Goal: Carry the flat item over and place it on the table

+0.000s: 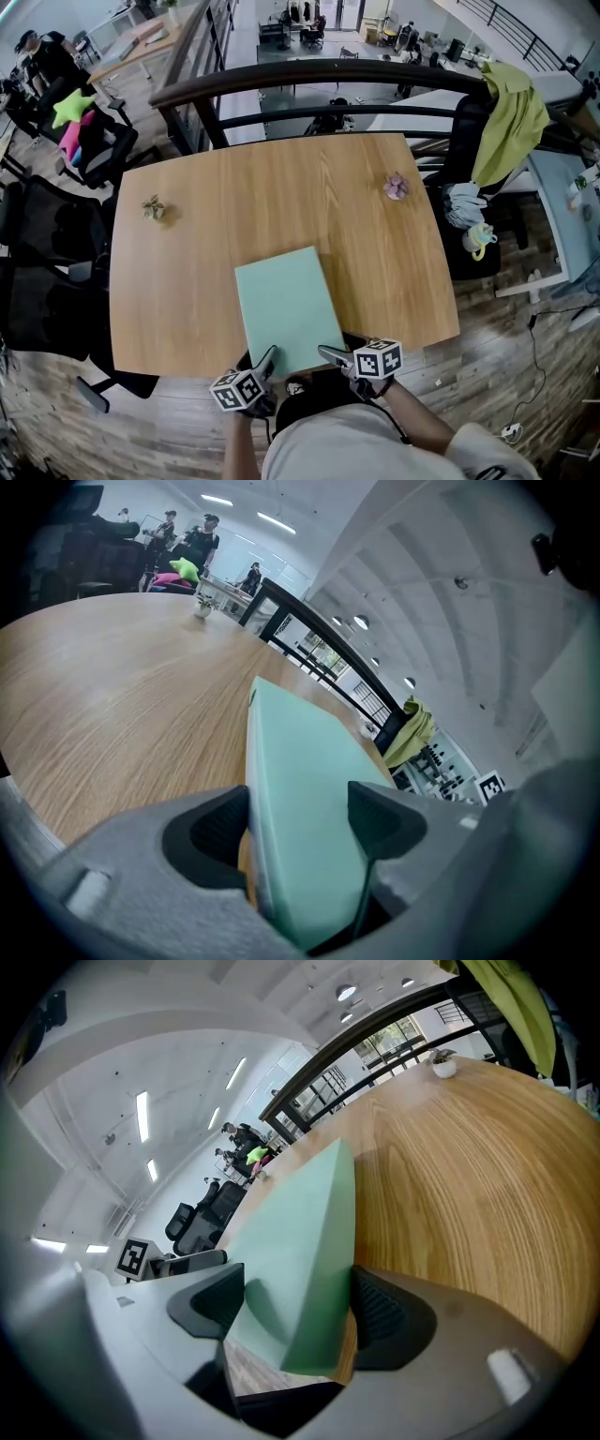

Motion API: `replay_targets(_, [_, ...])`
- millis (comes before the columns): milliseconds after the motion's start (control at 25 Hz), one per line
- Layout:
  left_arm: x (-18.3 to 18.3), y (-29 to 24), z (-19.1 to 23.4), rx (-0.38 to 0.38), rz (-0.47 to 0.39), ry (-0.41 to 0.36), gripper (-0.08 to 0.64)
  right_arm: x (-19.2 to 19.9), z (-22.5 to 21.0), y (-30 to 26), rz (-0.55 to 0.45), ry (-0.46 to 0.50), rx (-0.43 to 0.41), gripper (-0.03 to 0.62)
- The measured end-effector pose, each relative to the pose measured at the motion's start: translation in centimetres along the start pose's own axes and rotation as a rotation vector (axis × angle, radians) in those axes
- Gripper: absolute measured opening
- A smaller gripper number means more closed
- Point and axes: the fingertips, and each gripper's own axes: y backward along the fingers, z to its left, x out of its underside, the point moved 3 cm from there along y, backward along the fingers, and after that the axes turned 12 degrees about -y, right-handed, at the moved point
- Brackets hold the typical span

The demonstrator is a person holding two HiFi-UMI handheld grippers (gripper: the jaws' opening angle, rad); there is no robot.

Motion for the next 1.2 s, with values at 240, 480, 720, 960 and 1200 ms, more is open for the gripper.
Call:
replay_targets(240, [-0.6, -0.7, 0.3, -0.008, 0.014, -0.005, 0.344, -0.7, -0.2, -0.6, 0.014, -0.006, 0.004, 0.368])
replay_targets(480, [-1.3, -1.6, 0.7, -0.014, 0.027, -0.008, 0.344, -1.7, -0.7, -1.3, 0.024, 0.002, 0.014, 0.37])
replay_targets(720, [-2.1, -2.6, 1.1, -0.015, 0.033, -0.005, 0.345, -2.8, -1.0, -2.1, 0.039, 0.003, 0.02, 0.373])
replay_targets(960, [-3.0, -3.6, 1.7, -0.014, 0.04, -0.007, 0.345, -4.2, -1.0, -3.1, 0.054, 0.044, 0.042, 0.376])
replay_targets(1200, [-4.0, -4.9, 2.4, -0.022, 0.047, -0.018, 0.345, -5.7, -1.3, -4.2, 0.064, 0.089, 0.076, 0.38])
